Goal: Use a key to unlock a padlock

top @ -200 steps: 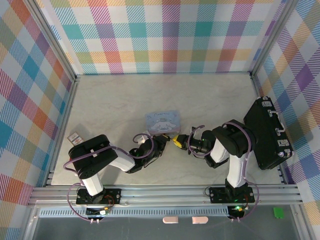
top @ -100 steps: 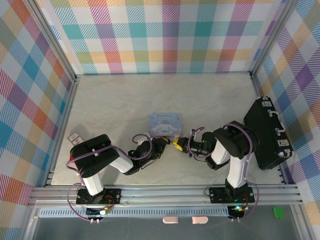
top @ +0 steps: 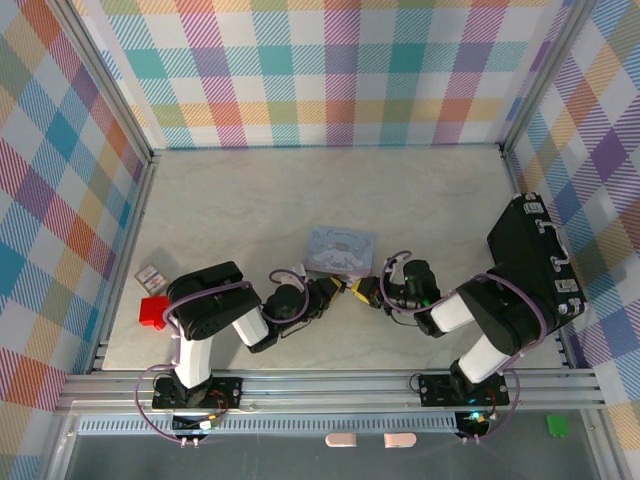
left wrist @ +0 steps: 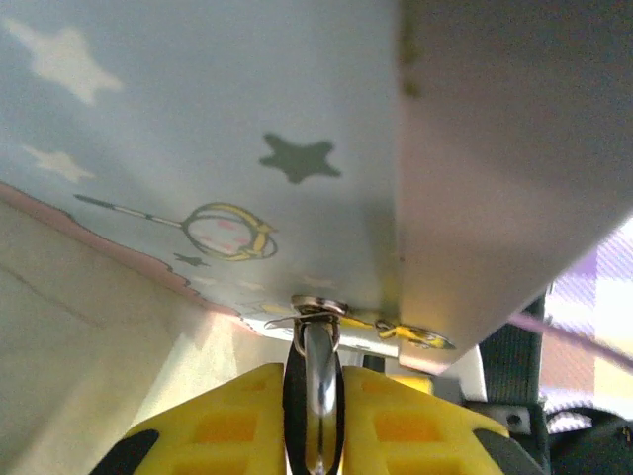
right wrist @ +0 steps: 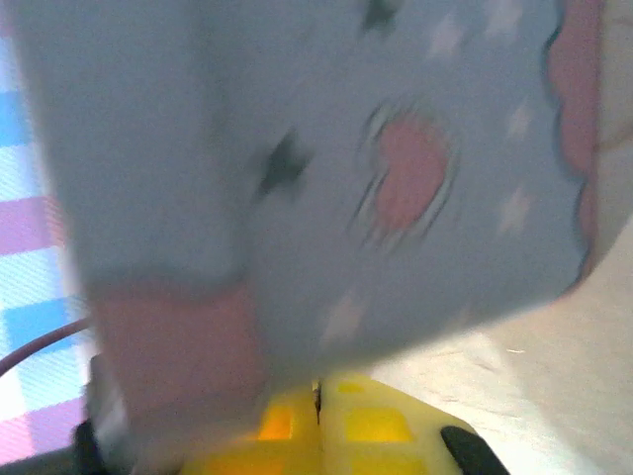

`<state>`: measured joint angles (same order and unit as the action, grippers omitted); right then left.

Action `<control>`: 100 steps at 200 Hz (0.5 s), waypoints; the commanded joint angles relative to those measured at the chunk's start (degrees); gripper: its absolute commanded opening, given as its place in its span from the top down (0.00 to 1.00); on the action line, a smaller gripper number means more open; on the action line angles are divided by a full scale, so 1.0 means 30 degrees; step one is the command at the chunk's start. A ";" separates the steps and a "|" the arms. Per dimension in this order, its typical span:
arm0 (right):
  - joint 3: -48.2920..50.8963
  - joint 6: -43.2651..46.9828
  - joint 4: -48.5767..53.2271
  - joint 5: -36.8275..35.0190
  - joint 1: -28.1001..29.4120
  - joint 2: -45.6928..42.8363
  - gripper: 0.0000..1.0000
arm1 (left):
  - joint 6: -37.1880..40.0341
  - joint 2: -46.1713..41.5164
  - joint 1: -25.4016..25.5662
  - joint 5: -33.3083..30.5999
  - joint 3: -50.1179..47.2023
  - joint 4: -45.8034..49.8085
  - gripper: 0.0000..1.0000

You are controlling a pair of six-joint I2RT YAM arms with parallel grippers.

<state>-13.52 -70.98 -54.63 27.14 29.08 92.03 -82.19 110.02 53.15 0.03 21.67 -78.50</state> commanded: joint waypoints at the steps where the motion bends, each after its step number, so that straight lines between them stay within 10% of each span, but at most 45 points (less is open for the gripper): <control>1: -0.0004 0.1037 0.3337 -0.1194 0.0011 -0.0132 1.00 | 0.0239 -0.0178 0.0508 0.3268 -0.0155 0.2201 0.77; 100: 0.0010 0.3184 0.9178 -0.2778 0.0012 -0.5257 1.00 | 0.2447 -0.1398 0.0303 0.2230 -0.0163 0.6569 0.64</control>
<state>-13.58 -66.11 -37.89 22.28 29.21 82.67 -80.12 109.08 53.58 6.02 21.28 -74.13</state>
